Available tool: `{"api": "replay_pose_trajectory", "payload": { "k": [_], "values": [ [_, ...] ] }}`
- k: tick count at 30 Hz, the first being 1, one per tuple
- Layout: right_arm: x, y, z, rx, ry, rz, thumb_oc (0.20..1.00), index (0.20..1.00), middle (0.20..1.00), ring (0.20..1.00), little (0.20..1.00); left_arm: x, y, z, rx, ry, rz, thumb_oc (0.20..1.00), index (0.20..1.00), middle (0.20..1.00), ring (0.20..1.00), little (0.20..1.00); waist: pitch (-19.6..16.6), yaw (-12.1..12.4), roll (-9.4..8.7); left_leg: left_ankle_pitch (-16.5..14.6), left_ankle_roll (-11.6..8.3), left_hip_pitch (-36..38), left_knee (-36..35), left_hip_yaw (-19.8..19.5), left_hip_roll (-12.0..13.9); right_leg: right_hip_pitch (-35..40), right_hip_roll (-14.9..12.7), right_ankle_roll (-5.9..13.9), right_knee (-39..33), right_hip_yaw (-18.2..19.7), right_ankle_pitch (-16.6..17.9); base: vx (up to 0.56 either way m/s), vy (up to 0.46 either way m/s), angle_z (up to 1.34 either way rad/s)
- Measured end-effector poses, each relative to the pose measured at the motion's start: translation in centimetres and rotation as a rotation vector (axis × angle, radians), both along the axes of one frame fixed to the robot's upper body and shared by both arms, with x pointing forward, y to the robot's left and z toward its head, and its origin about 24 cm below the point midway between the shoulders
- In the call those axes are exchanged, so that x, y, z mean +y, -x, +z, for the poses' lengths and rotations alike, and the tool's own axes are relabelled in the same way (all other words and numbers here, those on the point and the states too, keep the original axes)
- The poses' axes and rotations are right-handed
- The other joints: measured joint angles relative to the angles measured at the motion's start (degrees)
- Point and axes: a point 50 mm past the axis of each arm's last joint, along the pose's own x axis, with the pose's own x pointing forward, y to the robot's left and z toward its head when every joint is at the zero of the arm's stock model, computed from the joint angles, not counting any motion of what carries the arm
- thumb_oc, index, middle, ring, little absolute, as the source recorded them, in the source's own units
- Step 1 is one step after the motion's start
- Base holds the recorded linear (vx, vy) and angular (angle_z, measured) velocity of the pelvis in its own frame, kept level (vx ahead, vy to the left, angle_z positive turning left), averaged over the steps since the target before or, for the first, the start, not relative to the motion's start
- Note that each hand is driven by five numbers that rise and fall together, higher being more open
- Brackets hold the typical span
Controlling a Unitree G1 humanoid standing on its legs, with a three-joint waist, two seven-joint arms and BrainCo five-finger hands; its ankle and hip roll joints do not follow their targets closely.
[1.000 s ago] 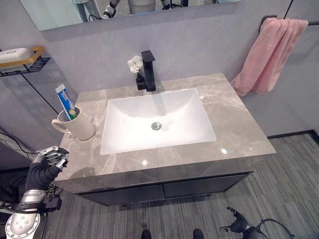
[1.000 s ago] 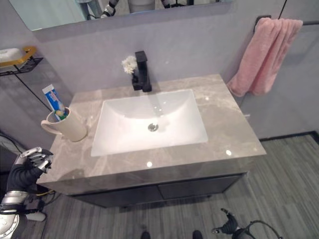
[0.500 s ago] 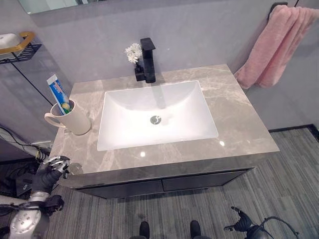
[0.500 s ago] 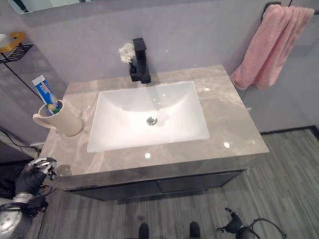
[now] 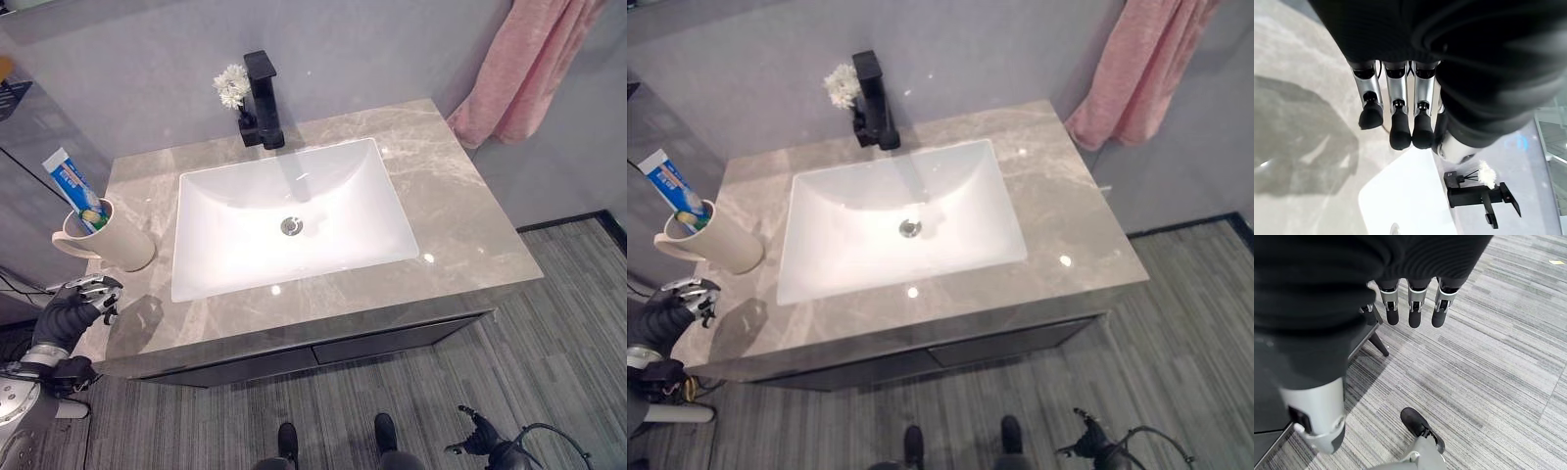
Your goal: Put brush and paste in cup on sink, flatten towel.
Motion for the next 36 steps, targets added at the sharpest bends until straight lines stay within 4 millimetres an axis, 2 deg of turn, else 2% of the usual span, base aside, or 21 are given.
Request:
{"api": "replay_pose_trajectory", "payload": {
  "k": [13, 21, 31, 36],
  "values": [
    [-0.4, -0.9, 0.5, -0.023, 0.015, 0.006, 1.000, 1.000, 1.000, 1.000, 1.000, 0.2, 0.6, -0.6, 0.035, 0.000, 0.017, 0.200, 0.200, 0.200, 0.200, 0.200, 0.78, 0.15, -1.43, 0.17, -0.16, -1.98, 0.01, -0.21, 0.19, -1.76, 0.23, -0.14, 0.26, -0.19, 0.44, 0.00, 0.000, 0.00],
    [-0.9, -1.2, 0.7, -0.061, 0.009, -0.057, 1.000, 1.000, 1.000, 1.000, 1.000, 0.3, -0.1, 0.0, -0.004, -0.004, 0.048, 0.200, 0.200, 0.200, 0.200, 0.200, 1.51, 0.23, -2.22, 0.61, -0.27, -4.29, 0.02, -0.38, 0.32, -3.87, 0.39, -0.28, 0.27, -0.46, 0.81, 0.00, 0.003, 0.01],
    [-1.5, -0.8, 0.5, -0.031, 0.030, -0.089, 1.000, 1.000, 1.000, 1.000, 1.000, 0.7, -1.9, 2.5, -0.136, -0.022, 0.084, 0.200, 0.200, 0.200, 0.200, 0.200, 2.89, 0.12, -2.94, 1.02, -0.35, -7.42, 0.02, -0.55, 0.43, -6.87, 0.56, -0.34, 0.28, -0.55, 1.18, 0.00, 0.000, 0.00],
    [-1.2, -2.4, 1.1, -0.087, 0.006, -0.099, 1.000, 1.000, 1.000, 1.000, 1.000, 1.0, -3.0, 3.7, -0.212, -0.024, 0.123, 0.200, 0.200, 0.200, 0.200, 0.200, 3.70, 0.11, -3.25, 1.10, -0.46, -8.61, 0.02, -0.49, 0.60, -8.14, 0.72, -0.43, 0.27, -0.48, 1.31, 0.00, 0.000, 0.00]
  ]
}}
